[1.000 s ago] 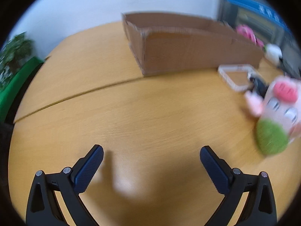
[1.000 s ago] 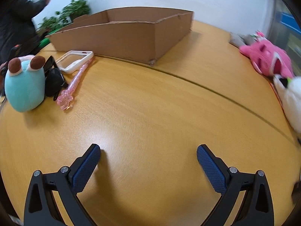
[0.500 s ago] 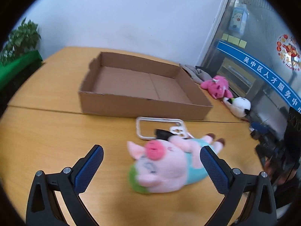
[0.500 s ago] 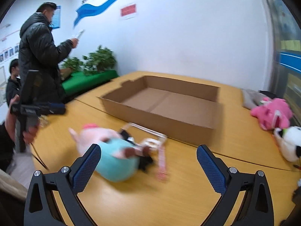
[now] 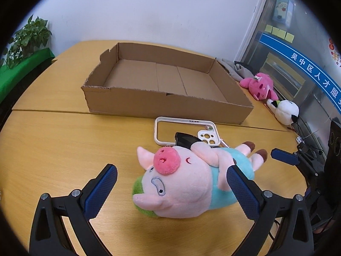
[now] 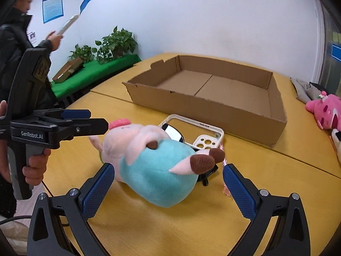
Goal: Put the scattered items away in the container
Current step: 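Move both grippers toward the pink-and-teal plush pig, then close both grippers on the plush pig from opposite sides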
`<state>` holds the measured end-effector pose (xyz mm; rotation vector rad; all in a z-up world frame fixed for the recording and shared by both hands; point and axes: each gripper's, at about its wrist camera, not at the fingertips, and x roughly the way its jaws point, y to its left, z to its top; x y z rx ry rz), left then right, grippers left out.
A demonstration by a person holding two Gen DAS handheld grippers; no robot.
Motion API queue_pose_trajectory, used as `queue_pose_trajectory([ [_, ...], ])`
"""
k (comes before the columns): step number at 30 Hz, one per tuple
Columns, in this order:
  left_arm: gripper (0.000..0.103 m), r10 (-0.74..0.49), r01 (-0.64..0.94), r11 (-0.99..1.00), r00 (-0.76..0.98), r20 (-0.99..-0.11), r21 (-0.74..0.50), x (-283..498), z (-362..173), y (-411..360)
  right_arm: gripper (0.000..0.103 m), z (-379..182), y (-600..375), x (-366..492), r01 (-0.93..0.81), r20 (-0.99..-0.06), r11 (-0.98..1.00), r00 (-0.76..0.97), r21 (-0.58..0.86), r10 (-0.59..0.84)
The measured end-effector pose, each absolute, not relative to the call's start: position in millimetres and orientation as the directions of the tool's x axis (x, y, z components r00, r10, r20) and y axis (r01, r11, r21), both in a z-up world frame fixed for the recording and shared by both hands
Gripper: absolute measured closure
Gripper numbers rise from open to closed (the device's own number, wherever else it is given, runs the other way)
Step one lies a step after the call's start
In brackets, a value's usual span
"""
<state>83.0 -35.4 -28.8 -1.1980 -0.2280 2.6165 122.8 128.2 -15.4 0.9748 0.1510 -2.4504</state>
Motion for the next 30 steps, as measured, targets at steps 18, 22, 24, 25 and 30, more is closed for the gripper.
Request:
queue_pose_trajectory([
  [18, 0.029, 0.385, -0.126, -0.917, -0.525, -0.759, -0.378, 65, -63, -46, 0.007, -54, 105, 87, 0.653, -0.751, -0.755, -0.475, 0.048, -0.459],
  [22, 0.041, 0.387, -0.142, -0.918, -0.527, -0.757, -0.370, 61, -59, -48, 0.016, -52, 106, 95, 0.637, -0.749, -0.766, -0.468, 0.082, -0.469],
  [24, 0.045, 0.371, -0.151, -0.926, -0.536, -0.758, -0.347, 59, -55, -47, 0.018, -51, 108, 105, 0.621, -0.749, -0.773, -0.448, 0.131, -0.488],
  [25, 0.045, 0.364, -0.154, -0.929, -0.540, -0.759, -0.336, 57, -54, -46, 0.019, -52, 108, 112, 0.616, -0.749, -0.770, -0.430, 0.165, -0.504],
  [30, 0.052, 0.351, -0.188, -0.936, -0.543, -0.763, -0.297, 56, -50, -40, 0.015, -57, 99, 138, 0.625, -0.749, -0.750, -0.387, 0.216, -0.538],
])
